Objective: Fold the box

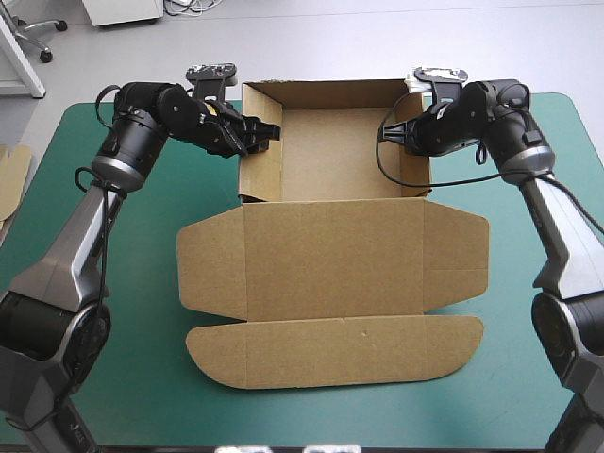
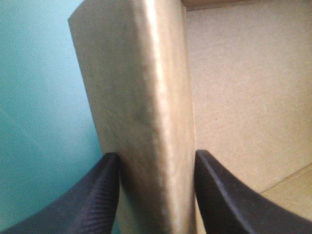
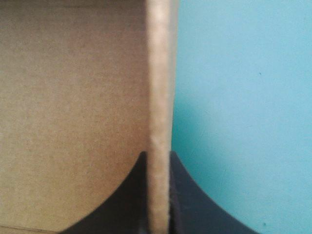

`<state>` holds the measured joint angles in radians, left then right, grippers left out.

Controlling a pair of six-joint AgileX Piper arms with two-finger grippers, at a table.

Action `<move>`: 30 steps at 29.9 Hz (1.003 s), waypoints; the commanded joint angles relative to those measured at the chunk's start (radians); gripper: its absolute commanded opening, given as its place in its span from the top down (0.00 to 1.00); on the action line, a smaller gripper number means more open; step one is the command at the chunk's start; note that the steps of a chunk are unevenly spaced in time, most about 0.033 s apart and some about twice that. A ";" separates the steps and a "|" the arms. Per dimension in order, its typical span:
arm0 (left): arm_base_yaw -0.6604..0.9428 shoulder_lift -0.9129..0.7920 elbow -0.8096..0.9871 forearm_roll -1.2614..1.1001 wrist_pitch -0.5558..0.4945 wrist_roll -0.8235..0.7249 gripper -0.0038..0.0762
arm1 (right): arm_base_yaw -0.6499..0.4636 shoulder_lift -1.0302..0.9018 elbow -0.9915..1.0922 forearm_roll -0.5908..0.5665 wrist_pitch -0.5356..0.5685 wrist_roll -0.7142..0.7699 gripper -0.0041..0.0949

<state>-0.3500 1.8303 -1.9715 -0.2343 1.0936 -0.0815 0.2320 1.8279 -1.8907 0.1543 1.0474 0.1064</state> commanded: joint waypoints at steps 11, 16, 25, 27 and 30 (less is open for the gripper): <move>-0.114 0.027 -0.144 0.308 0.094 -0.078 0.52 | 0.033 -0.040 -0.030 -0.011 -0.049 0.061 0.97; -0.144 0.074 -0.188 0.395 0.193 -0.099 0.52 | 0.046 -0.024 -0.030 -0.061 -0.022 0.088 0.97; -0.148 0.089 -0.189 0.515 0.196 -0.160 0.67 | 0.051 -0.012 -0.030 -0.085 0.005 0.099 0.97; -0.146 0.090 -0.189 0.529 0.196 -0.161 0.77 | 0.051 -0.008 -0.030 -0.087 0.005 0.102 0.97; -0.146 0.103 -0.189 0.525 0.196 -0.161 0.81 | 0.051 -0.003 -0.032 -0.083 0.007 0.102 0.97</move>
<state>-0.4934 1.9798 -2.1266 0.2515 1.2503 -0.2305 0.2806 1.8743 -1.8907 0.0669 1.0864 0.2081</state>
